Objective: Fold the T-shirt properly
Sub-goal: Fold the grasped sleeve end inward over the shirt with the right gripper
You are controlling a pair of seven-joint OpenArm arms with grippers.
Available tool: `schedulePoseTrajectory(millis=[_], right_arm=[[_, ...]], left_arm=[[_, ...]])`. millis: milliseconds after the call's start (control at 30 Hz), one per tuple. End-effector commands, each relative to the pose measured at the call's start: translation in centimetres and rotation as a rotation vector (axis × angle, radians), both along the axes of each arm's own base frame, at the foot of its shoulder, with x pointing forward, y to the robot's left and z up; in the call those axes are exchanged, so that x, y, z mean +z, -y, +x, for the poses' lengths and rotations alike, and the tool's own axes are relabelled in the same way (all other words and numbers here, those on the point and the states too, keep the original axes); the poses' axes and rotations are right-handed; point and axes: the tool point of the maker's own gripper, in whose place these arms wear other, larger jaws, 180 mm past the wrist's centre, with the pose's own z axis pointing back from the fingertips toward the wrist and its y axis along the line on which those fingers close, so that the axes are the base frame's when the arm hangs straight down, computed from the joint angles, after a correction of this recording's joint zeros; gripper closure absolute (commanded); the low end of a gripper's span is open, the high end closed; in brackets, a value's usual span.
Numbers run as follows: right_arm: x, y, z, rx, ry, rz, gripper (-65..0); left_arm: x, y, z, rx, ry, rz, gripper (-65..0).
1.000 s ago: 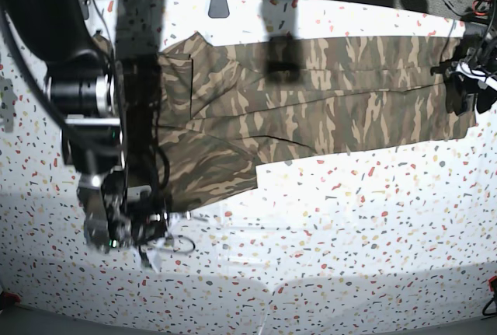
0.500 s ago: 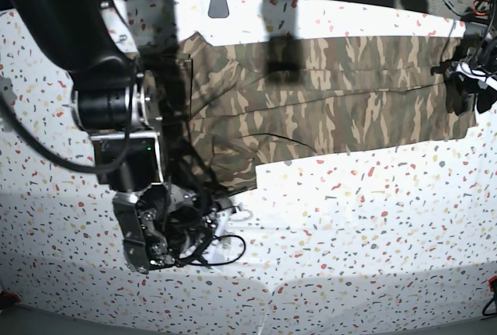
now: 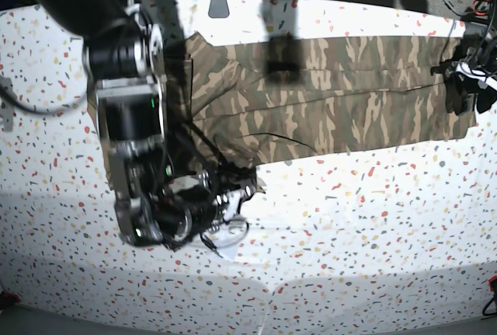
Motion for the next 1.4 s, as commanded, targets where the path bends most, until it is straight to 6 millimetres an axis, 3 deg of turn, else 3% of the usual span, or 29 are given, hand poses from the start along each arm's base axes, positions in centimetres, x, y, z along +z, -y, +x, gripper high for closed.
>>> schedulePoseTrajectory(millis=[0, 267, 633, 867, 1100, 1267, 1367], right_arm=[[2.9, -0.2, 1.1, 0.006, 0.100, 0.032, 0.0], [4.8, -0.6, -4.2, 0.026, 0.228, 0.095, 0.0], [2.1, -3.7, -12.2, 0.141, 0.173, 0.105, 0.0], [1.5, -4.1, -14.4, 0.143, 0.153, 0.115, 0.0], [1.5, -4.1, -14.4, 0.144, 0.154, 0.114, 0.0], [1.4, -4.1, -14.5, 0.145, 0.150, 0.114, -27.2], [1.4, -4.1, -14.5, 0.145, 0.150, 0.114, -33.7]], left_arm=[[1.6, -0.5, 0.7, -0.007, 0.049, 0.018, -33.7], [1.6, -0.5, 0.7, -0.007, 0.049, 0.017, -33.7], [1.6, -0.5, 0.7, -0.007, 0.049, 0.017, -33.7], [1.6, -0.5, 0.7, -0.007, 0.049, 0.018, -33.7], [1.6, -0.5, 0.7, -0.007, 0.049, 0.018, -33.7], [1.6, -0.5, 0.7, -0.007, 0.049, 0.018, -33.7], [1.6, -0.5, 0.7, -0.007, 0.049, 0.018, -33.7]])
